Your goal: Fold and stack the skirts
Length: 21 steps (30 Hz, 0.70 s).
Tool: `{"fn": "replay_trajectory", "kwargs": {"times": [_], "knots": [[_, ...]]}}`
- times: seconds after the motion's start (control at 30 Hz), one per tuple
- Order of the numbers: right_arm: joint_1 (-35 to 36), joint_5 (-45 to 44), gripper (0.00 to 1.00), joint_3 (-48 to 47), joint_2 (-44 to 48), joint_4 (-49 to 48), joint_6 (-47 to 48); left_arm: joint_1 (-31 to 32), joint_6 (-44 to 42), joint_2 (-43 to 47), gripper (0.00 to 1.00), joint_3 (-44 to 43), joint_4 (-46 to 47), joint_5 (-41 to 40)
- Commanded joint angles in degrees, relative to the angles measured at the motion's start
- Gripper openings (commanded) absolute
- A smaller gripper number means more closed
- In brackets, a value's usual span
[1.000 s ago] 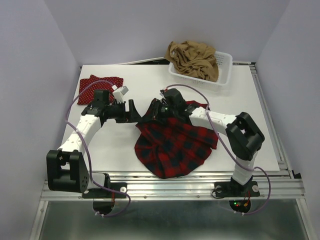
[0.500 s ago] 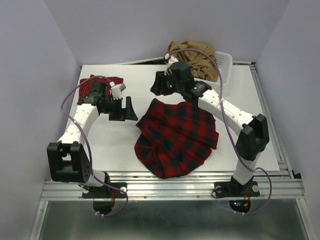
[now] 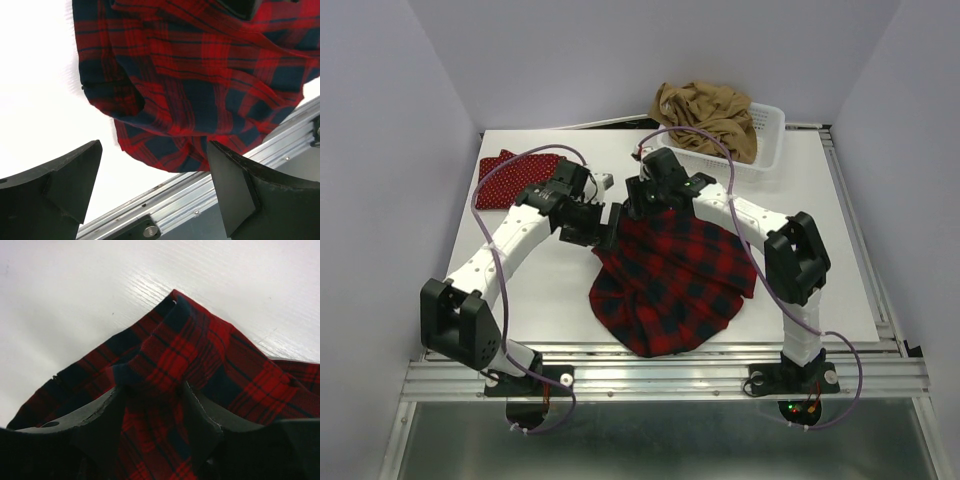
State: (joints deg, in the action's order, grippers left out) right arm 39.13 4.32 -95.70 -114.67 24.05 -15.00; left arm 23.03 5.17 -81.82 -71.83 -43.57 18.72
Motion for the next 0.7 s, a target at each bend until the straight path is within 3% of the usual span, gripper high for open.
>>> {"fn": "replay_trajectory", "kwargs": {"times": [0.0, 0.13, 0.2, 0.37, 0.47, 0.67], "knots": [[0.6, 1.0, 0.54, -0.2, 0.3, -1.1, 2.1, 2.2, 4.1, -2.0, 0.99, -3.2, -0.8, -7.5], [0.6, 1.6, 0.57, 1.1, 0.6, -0.8, 3.9, 2.2, 4.8, -6.8, 0.96, -4.8, -0.5, -9.2], [0.6, 1.7, 0.61, 1.2, 0.8, -0.4, 4.1, 2.2, 4.9, -8.3, 0.9, -5.3, -0.5, -8.5], [0.6, 0.3, 0.63, 1.0, 3.0, 1.0, 6.2, 1.2, 4.3, -10.2, 0.62, -5.8, -0.5, -9.7], [0.6, 1.5, 0.63, 1.0, 5.0, 2.2, 8.3, -0.3, 3.4, -7.4, 0.53, -3.6, -1.0, -9.3], [6.6, 2.2, 0.65, 1.1, 6.2, 5.6, 16.6, -7.1, 2.6, -2.5, 0.03, 1.4, -0.4, -7.1]]}}
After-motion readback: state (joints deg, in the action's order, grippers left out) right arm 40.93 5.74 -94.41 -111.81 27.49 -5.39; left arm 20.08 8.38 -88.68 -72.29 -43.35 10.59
